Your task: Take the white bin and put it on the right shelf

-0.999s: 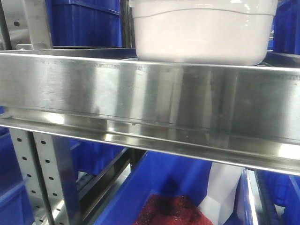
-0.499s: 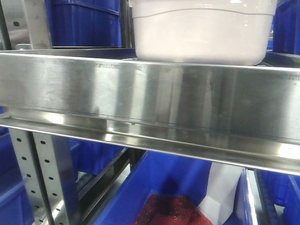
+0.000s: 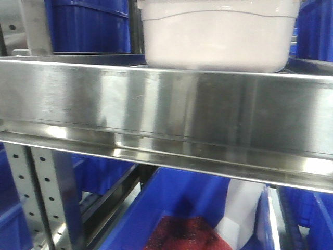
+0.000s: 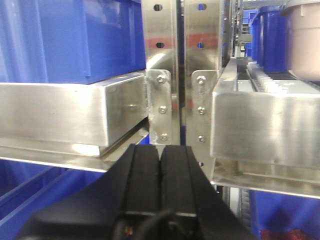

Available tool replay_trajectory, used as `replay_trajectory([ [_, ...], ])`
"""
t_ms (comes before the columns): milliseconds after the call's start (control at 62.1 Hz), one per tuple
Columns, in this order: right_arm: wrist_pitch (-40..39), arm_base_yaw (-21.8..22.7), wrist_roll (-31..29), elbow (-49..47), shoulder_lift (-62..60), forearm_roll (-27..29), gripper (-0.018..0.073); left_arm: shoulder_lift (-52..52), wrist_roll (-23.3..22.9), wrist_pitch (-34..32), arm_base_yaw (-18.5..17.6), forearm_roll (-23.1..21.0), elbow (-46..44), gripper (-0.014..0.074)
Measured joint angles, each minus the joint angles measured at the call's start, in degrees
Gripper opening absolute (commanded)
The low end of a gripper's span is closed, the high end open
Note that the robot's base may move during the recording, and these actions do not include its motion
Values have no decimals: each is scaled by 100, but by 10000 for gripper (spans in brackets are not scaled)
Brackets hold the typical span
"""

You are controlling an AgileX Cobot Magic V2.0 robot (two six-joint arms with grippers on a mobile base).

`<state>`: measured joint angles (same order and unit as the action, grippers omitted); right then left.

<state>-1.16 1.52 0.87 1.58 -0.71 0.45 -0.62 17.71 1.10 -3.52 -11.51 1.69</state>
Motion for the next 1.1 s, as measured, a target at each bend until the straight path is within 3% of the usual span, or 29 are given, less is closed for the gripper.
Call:
replay_trajectory([
  [306, 15, 192, 0, 0, 0, 10, 78, 0, 0, 0, 0, 0, 0, -118],
  [1096, 15, 191, 0, 0, 0, 10, 78, 0, 0, 0, 0, 0, 0, -117],
])
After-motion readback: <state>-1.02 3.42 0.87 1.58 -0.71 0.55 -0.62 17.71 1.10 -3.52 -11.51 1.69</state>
